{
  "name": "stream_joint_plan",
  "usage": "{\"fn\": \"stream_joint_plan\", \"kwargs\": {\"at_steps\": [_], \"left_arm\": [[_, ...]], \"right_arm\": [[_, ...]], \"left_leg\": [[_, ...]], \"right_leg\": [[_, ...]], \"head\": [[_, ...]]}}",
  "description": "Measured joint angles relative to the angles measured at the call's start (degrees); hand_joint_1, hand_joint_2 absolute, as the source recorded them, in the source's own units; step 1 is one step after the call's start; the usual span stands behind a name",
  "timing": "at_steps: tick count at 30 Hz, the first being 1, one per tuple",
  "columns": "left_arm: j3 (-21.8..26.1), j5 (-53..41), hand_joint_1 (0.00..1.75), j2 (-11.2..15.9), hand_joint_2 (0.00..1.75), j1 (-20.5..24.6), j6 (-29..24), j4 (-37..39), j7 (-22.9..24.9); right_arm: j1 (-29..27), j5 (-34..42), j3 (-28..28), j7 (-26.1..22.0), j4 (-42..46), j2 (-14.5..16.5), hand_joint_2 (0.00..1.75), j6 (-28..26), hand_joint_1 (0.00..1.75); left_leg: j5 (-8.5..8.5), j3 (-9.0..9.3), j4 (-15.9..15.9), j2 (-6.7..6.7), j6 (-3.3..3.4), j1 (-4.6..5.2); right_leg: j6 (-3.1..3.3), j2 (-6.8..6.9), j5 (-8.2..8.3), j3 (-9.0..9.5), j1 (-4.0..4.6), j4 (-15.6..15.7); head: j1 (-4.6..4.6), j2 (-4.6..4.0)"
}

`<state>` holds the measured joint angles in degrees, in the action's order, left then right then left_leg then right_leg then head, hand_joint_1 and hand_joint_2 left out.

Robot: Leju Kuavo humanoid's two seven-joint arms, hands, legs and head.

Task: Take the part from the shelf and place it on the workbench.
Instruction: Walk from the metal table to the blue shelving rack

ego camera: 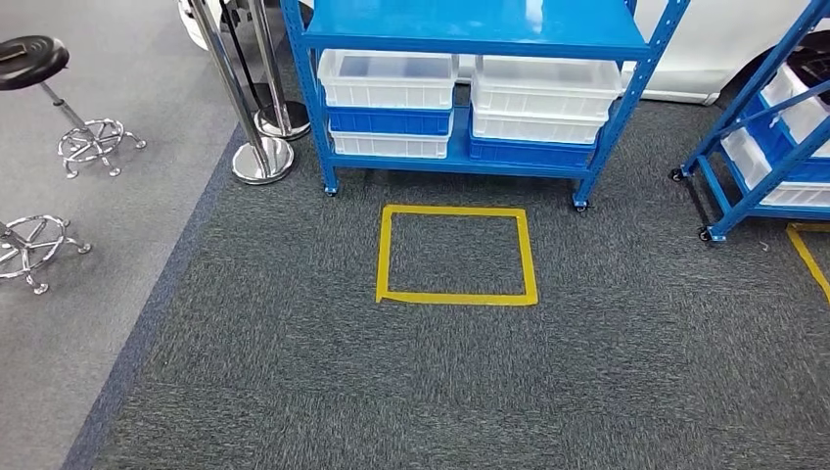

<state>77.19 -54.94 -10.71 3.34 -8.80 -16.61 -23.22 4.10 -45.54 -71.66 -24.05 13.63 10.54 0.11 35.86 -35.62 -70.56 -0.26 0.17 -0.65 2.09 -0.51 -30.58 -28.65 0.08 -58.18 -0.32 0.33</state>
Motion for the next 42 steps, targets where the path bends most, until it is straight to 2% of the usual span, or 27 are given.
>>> {"fn": "stream_joint_plan", "kwargs": {"at_steps": [2, 3, 5, 7, 8, 10, 11, 12, 13, 15, 16, 17, 20, 22, 25, 26, 27, 28, 30, 31, 32, 34, 35, 37, 40, 41, 42], "left_arm": [[0.02, 0.13, 0.0, 0.03, 0.0, -0.14, -0.05, 0.0, -0.04], [0.03, 0.15, 0.0, 0.04, 0.0, -0.17, -0.07, 0.0, -0.07], [0.03, 0.16, 0.0, 0.03, 0.0, -0.07, -0.07, 0.0, -0.1], [0.03, 0.16, 0.0, 0.04, 0.0, -0.03, -0.08, 0.0, -0.13], [0.03, 0.16, 0.0, 0.05, 0.0, 0.0, -0.1, 0.0, -0.13], [0.03, 0.2, 0.0, 0.07, 0.0, 0.07, -0.15, 0.0, -0.09], [0.03, 0.23, 0.0, 0.07, 0.0, 0.09, -0.17, 0.0, -0.05], [0.03, 0.27, 0.0, 0.07, 0.0, 0.06, -0.19, 0.0, -0.01], [0.04, 0.3, 0.0, 0.05, 0.0, 0.03, -0.2, 0.0, 0.04], [0.06, 0.33, 0.0, -0.02, 0.0, 0.03, -0.28, 0.0, 0.15], [0.08, 0.33, 0.0, -0.07, 0.0, 0.14, -0.33, 0.0, 0.21], [0.09, 0.32, 0.0, -0.09, 0.0, 0.25, -0.38, 0.0, 0.29], [0.1, 0.3, 0.0, -0.11, 0.0, 0.37, -0.48, 0.0, 0.44], [0.11, 0.27, 0.0, -0.12, 0.0, 0.39, -0.52, 0.0, 0.48], [0.1, 0.14, 0.0, -0.18, 0.0, 0.5, -0.49, 0.0, 0.51], [0.1, 0.12, 0.0, -0.2, 0.0, 0.47, -0.48, 0.0, 0.52], [0.1, 0.13, 0.0, -0.21, 0.0, 0.41, -0.48, 0.0, 0.52], [0.11, 0.14, 0.0, -0.2, 0.0, 0.36, -0.48, 0.0, 0.53], [0.12, 0.14, 0.0, -0.16, 0.0, 0.32, -0.51, 0.0, 0.54], [0.12, 0.14, 0.0, -0.14, 0.0, 0.37, -0.52, 0.0, 0.54], [0.12, 0.14, 0.0, -0.13, 0.0, 0.42, -0.53, 0.0, 0.54], [0.12, 0.14, 0.0, -0.1, 0.0, 0.41, -0.56, 0.0, 0.55], [0.12, 0.14, 0.0, -0.09, 0.0, 0.36, -0.58, 0.0, 0.56], [0.13, 0.11, 0.0, -0.08, 0.0, 0.33, -0.61, 0.0, 0.57], [0.14, -0.02, 0.0, -0.05, 0.0, 0.4, -0.62, 0.0, 0.56], [0.14, -0.06, 0.0, -0.03, 0.0, 0.4, -0.64, 0.0, 0.56], [0.14, -0.06, 0.0, -0.01, 0.0, 0.4, -0.67, 0.0, 0.57]], "right_arm": [[0.07, -0.01, -0.02, 0.01, -0.03, 0.03, 0.0, 0.01, 0.0], [0.14, -0.01, -0.03, 0.0, -0.04, 0.05, 0.0, 0.01, 0.0], [0.32, -0.01, -0.03, -0.03, -0.04, 0.05, 0.0, -0.01, 0.0], [0.37, -0.01, -0.03, -0.04, -0.04, 0.04, 0.0, 0.0, 0.0], [0.36, -0.01, -0.03, -0.04, -0.04, 0.05, 0.0, 0.01, 0.0], [0.33, -0.02, -0.02, -0.01, -0.05, 0.06, 0.0, 0.02, 0.0], [0.31, -0.03, -0.02, 0.01, -0.07, 0.06, 0.0, 0.02, 0.0], [0.28, -0.04, -0.02, 0.03, -0.08, 0.06, 0.0, 0.02, 0.0], [0.25, -0.06, -0.03, 0.04, -0.08, 0.06, 0.0, 0.01, 0.0], [0.05, -0.12, -0.05, 0.05, -0.08, 0.02, 0.0, -0.02, 0.0], [-0.02, -0.15, -0.05, 0.07, -0.08, -0.02, 0.0, -0.04, 0.0], [-0.06, -0.17, -0.06, 0.08, -0.08, -0.06, 0.0, -0.07, 0.0], [0.07, -0.2, -0.05, 0.07, -0.08, -0.07, 0.0, -0.11, 0.0], [0.08, -0.24, -0.05, 0.04, -0.08, -0.04, 0.0, -0.12, 0.0], [0.28, -0.37, -0.05, 0.03, -0.06, -0.03, 0.0, -0.15, 0.0], [0.34, -0.44, -0.05, 0.03, -0.06, -0.03, 0.0, -0.15, 0.0], [0.36, -0.51, -0.05, 0.04, -0.06, -0.03, 0.0, -0.16, 0.0], [0.34, -0.58, -0.05, 0.04, -0.06, -0.03, 0.0, -0.15, 0.0], [0.26, -0.63, -0.05, 0.07, -0.07, -0.02, 0.0, -0.14, 0.0], [0.26, -0.65, -0.05, 0.07, -0.08, -0.02, 0.0, -0.14, 0.0], [0.3, -0.66, -0.05, 0.07, -0.08, -0.02, 0.0, -0.13, 0.0], [0.43, -0.69, -0.05, 0.03, -0.08, -0.03, 0.0, -0.12, 0.0], [0.46, -0.71, -0.05, 0.02, -0.08, -0.03, 0.0, -0.11, 0.0], [0.44, -0.74, -0.05, 0.01, -0.07, -0.03, 0.0, -0.11, 0.0], [0.4, -0.77, -0.05, 0.01, -0.08, -0.03, 0.0, -0.13, 0.0], [0.4, -0.78, -0.05, 0.02, -0.09, -0.03, 0.0, -0.13, 0.0], [0.4, -0.79, -0.05, 0.02, -0.1, -0.03, 0.0, -0.13, 0.0]], "left_leg": [[-6.72, -1.48, 6.19, 0.08, 0.46, 0.22], [-10.42, -1.47, 9.04, 0.1, 0.85, 0.35], [-10.21, -0.22, 10.01, -0.03, 1.55, 0.25], [-9.73, 1.54, 11.17, -0.05, 2.16, 0.13], [-9.38, 2.39, 11.62, -0.04, 2.39, 0.15], [-8.53, 3.94, 12.16, -0.11, 2.58, 0.19], [-7.97, 4.82, 12.28, -0.2, 2.57, 0.22], [-7.31, 5.8, 12.34, -0.28, 2.5, 0.24], [-6.62, 6.8, 12.36, -0.34, 2.4, 0.27], [-5.19, 8.45, 12.36, -0.44, 2.13, 0.35], [-4.62, 8.79, 12.35, -0.54, 1.88, 0.4], [-4.24, 9.1, 12.31, -0.65, 1.59, 0.41], [-3.72, 9.93, 12.09, -0.73, 0.52, 0.36], [-1.88, 8.88, 9.3, -0.56, 0.08, 0.27], [2.43, 2.98, -0.42, -0.36, -0.43, 0.0], [2.56, 1.43, -2.25, -0.32, -0.59, -0.07], [1.47, 0.8, -2.13, -0.28, -0.73, -0.1], [-0.69, 1.13, -0.05, -0.24, -0.83, -0.11], [-5.48, 3.21, 6.9, -0.16, -0.75, -0.04], [-6.18, 3.94, 9.49, -0.1, -0.55, 0.11], [-6.76, 4.29, 10.94, -0.05, -0.2, 0.26], [-6.73, 4.17, 11.37, -0.01, 0.56, 0.43], [-7.57, 4.26, 11.58, 0.05, 1.0, 0.29], [-8.0, 4.41, 12.11, 0.17, 1.63, 0.03], [-8.21, 4.38, 12.29, 0.25, 2.0, 0.04], [-8.18, 4.37, 12.27, 0.27, 2.01, 0.06], [-8.14, 4.4, 12.26, 0.27, 1.99, 0.07]], "right_leg": [[-1.18, -0.31, -3.2, 3.23, -0.15, -0.17], [-1.78, -0.37, -4.15, 4.3, -0.2, -0.33], [-2.38, -0.26, -3.33, 3.8, -0.32, -2.17], [-2.85, -0.12, -3.05, 0.73, -0.45, -7.41], [-3.03, -0.05, -3.86, -1.56, -0.5, -10.61], [-3.26, 0.01, -7.16, -5.97, -0.52, -15.04], [-3.27, 0.02, -8.31, -7.49, -0.53, -15.51], [-3.18, 0.04, -8.16, -8.33, -0.5, -14.5], [-2.95, 0.05, -6.29, -8.56, -0.45, -12.23], [-2.14, 0.0, 0.8, -8.61, -0.1, -6.17], [-1.7, -0.03, 3.64, -8.61, 0.15, -4.1], [-1.34, -0.07, 5.39, -8.67, 0.4, -2.91], [-0.45, -0.14, 5.66, -7.64, 0.54, -1.69], [0.16, -0.12, 5.49, -6.42, 0.32, -0.79], [0.79, 0.04, 4.9, -5.66, 0.33, -0.52], [0.84, 0.03, 4.65, -5.45, 0.35, -0.56], [0.8, -0.01, 4.39, -5.16, 0.35, -0.63], [0.69, -0.05, 4.09, -4.78, 0.32, -0.72], [0.34, -0.07, 3.49, -4.0, 0.25, -0.97], [0.11, -0.05, 3.26, -3.89, 0.25, -1.15], [-0.18, -0.03, 3.07, -3.91, 0.27, -1.37], [-0.81, -0.03, 2.79, -4.07, 0.34, -1.61], [-1.14, -0.03, 2.54, -4.03, 0.3, -1.79], [-1.77, 0.04, 0.97, -4.58, 0.18, -3.49], [-2.54, 0.13, -3.88, -8.25, -0.31, -11.77], [-2.73, 0.14, -4.56, -9.34, -0.51, -14.08], [-2.86, 0.16, -4.16, -9.68, -0.7, -14.72]], "head": [[-0.01, 0.0], [0.0, 0.0], [-0.01, 0.0], [0.0, 0.0], [0.02, 0.0], [0.02, 0.0], [0.02, 0.0], [0.02, 0.0], [0.02, 0.0], [0.02, 0.0], [0.02, 0.0], [0.02, 0.0], [0.01, 0.0], [0.0, 0.0], [0.0, 0.0], [-0.01, 0.0], [-0.01, 0.0], [-0.02, 0.0], [-0.01, 0.0], [-0.03, 0.0], [-0.03, 0.0], [-0.04, 0.0], [-0.02, 0.0], [0.0, 0.0], [0.0, 0.0], [-0.01, 0.0], [-0.01, 0.0]]}}
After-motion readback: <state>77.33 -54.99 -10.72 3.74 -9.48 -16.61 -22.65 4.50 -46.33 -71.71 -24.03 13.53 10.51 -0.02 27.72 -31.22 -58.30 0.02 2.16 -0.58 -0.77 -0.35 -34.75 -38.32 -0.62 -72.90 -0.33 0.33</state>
